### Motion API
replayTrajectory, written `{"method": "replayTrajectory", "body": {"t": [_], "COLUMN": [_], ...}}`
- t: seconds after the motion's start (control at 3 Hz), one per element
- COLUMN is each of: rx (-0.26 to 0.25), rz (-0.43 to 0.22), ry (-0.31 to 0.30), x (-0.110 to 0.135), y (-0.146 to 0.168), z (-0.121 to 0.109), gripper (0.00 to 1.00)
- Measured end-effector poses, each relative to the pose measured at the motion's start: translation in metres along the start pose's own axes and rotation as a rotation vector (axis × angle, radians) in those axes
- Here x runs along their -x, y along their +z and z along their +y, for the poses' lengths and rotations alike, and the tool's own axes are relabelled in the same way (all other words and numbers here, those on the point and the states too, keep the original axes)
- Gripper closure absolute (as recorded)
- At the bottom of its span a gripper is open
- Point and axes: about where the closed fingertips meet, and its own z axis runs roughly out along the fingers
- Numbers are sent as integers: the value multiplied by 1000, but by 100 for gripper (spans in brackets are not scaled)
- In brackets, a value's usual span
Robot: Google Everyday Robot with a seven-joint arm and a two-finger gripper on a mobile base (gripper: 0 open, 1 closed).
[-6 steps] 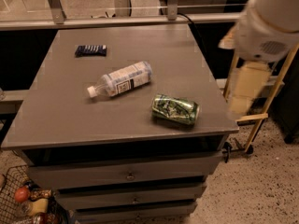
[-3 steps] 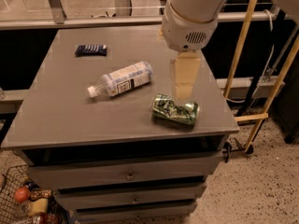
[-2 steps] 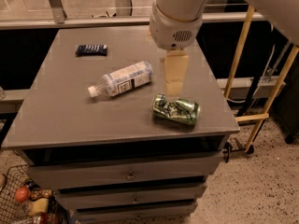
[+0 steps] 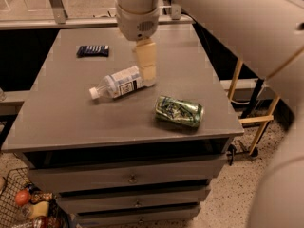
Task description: Place blue plastic bottle upright
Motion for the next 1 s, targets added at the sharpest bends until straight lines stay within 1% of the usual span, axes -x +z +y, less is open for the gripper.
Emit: {"method": "replayTrajectory", "body": {"t": [0.33,0.67,1.0], "rx": [17,42,63], "rz": [55,117,173], "ry": [11,69,133], "x": [4,0,0], "y": [28,56,76], "z": [-30,-40,-37], "gripper": [0,0,0]}}
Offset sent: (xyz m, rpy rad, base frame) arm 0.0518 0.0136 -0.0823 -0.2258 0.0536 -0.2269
